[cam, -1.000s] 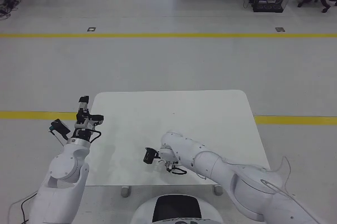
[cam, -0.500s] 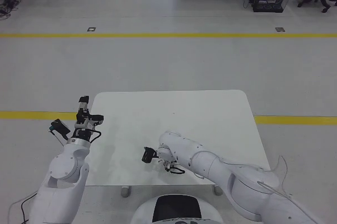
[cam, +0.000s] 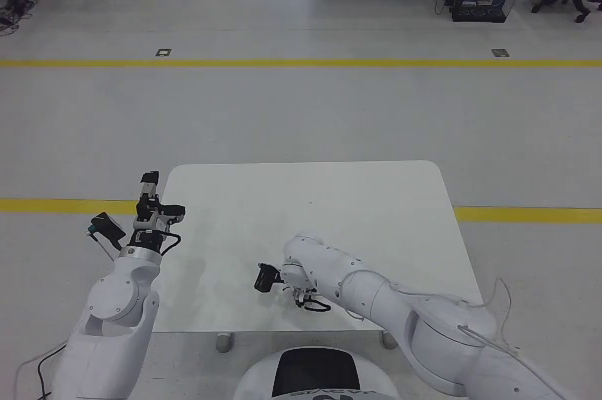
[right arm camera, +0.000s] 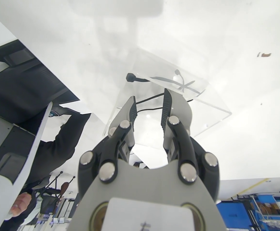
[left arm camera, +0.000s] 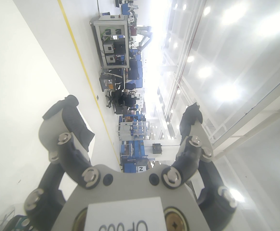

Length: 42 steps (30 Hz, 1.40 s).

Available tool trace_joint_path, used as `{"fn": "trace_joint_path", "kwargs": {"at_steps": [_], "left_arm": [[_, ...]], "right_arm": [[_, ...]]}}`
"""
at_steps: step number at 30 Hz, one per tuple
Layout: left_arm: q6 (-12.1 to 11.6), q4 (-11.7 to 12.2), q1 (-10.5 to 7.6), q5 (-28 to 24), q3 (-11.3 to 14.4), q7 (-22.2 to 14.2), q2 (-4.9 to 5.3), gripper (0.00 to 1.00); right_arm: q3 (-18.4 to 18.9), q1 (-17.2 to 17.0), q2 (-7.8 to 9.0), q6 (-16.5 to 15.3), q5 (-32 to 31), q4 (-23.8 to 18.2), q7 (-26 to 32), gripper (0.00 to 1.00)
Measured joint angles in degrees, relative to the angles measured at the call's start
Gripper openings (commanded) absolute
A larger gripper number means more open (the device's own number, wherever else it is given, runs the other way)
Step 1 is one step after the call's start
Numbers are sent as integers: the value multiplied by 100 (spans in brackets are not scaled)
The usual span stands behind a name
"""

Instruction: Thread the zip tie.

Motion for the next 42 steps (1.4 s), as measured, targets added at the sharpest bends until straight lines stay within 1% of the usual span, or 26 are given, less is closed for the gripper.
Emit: {"fn": "trace_joint_path", "kwargs": {"at_steps": [3,4,5,13,18,20,23,27,42], "left_arm": [[0,0,0,0,0,0,0,100],[0,0,0,0,0,0,0,100],[0,0,0,0,0,0,0,100],[0,0,0,0,0,0,0,100],[0,0,0,0,0,0,0,100],[0,0,0,0,0,0,0,100],[0,0,0,0,0,0,0,100],[0,0,0,0,0,0,0,100],[0,0,0,0,0,0,0,100]], "right_arm": [[0,6,-20,0,-9,39,7,5],[0,9,-28,0,-14,54,9,4],[0,11,-34,0,-17,66,10,0],[0,42,-80,0,-7,163,4,0],[0,87,-85,0,-13,137,-26,0],[0,98,-80,0,-37,95,-30,19],[0,96,-70,0,-80,33,-17,26],[0,77,-60,0,-107,-23,25,28],[0,8,-78,0,-136,-20,90,28]]}}
